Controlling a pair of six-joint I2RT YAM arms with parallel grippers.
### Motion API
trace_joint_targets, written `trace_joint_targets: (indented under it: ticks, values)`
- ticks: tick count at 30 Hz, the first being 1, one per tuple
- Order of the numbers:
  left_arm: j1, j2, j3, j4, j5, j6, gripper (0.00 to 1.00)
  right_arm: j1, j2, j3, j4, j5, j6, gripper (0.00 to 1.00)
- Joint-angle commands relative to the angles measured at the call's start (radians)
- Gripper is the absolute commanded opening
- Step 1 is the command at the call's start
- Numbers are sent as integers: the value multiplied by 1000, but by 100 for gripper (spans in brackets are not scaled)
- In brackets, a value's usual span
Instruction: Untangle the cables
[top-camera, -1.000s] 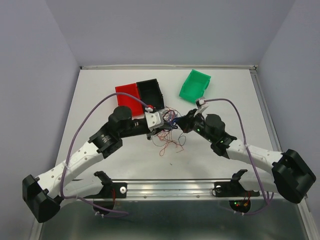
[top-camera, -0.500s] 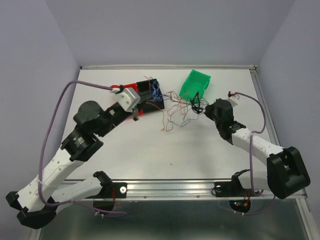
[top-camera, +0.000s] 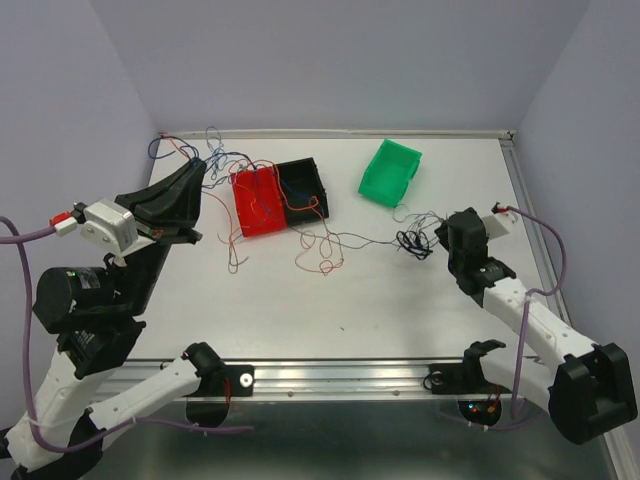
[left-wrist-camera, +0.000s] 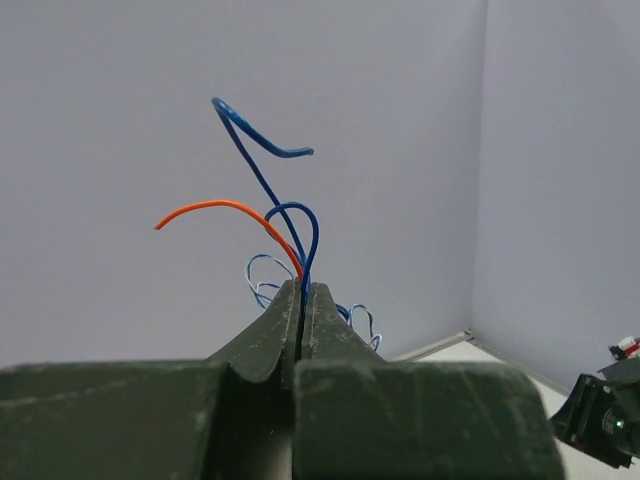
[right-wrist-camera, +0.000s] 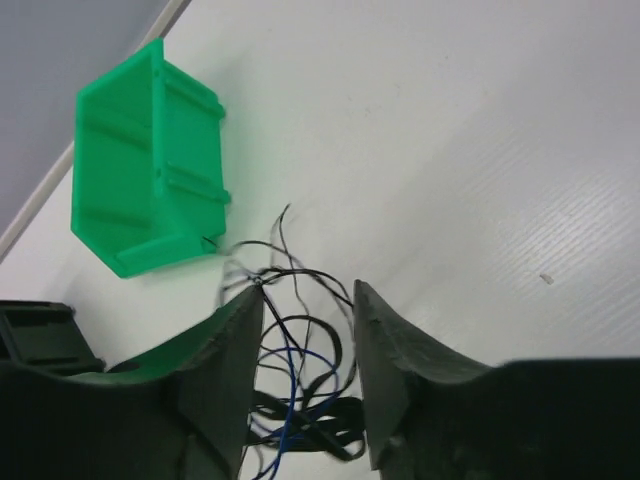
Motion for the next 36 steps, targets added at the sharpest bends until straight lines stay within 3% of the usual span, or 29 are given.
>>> trace_joint_targets:
  ticks: [1,8,12,15,18,19,23,31,33,34,36]
  values:
    - [0,37,12,36,-26,-12,0,3,-67,-16,-42,119,8,58]
    - [0,13,21,63,-164,25,0,3,-122,-24,-50,109,-12,62]
    - [-2,-6,33,51,-86,40,0,3,-93,-10,126,-214,-231,63]
    - [0,-1,62,22,-21,35,0,7,-38,-42,254,-495,-308,75]
    - [-2,20,104,7,9,43,0,36,54,-6,269,-594,-342,97]
    - [0,34,116,7,9,46,0,58,79,23,274,-627,-370,100]
    - [0,69,211,8,2,71,0,228,204,112,218,-482,-445,100]
    - [0,112,424,25,-78,175,0,260,439,237,61,-257,-356,91]
    - [0,100,463,46,-110,218,0,260,467,247,21,-167,-304,77]
    - [0,94,469,59,-138,227,0,260,470,251,10,-137,-290,64]
    - [0,76,463,106,-179,261,0,262,456,251,-19,-76,-261,46]
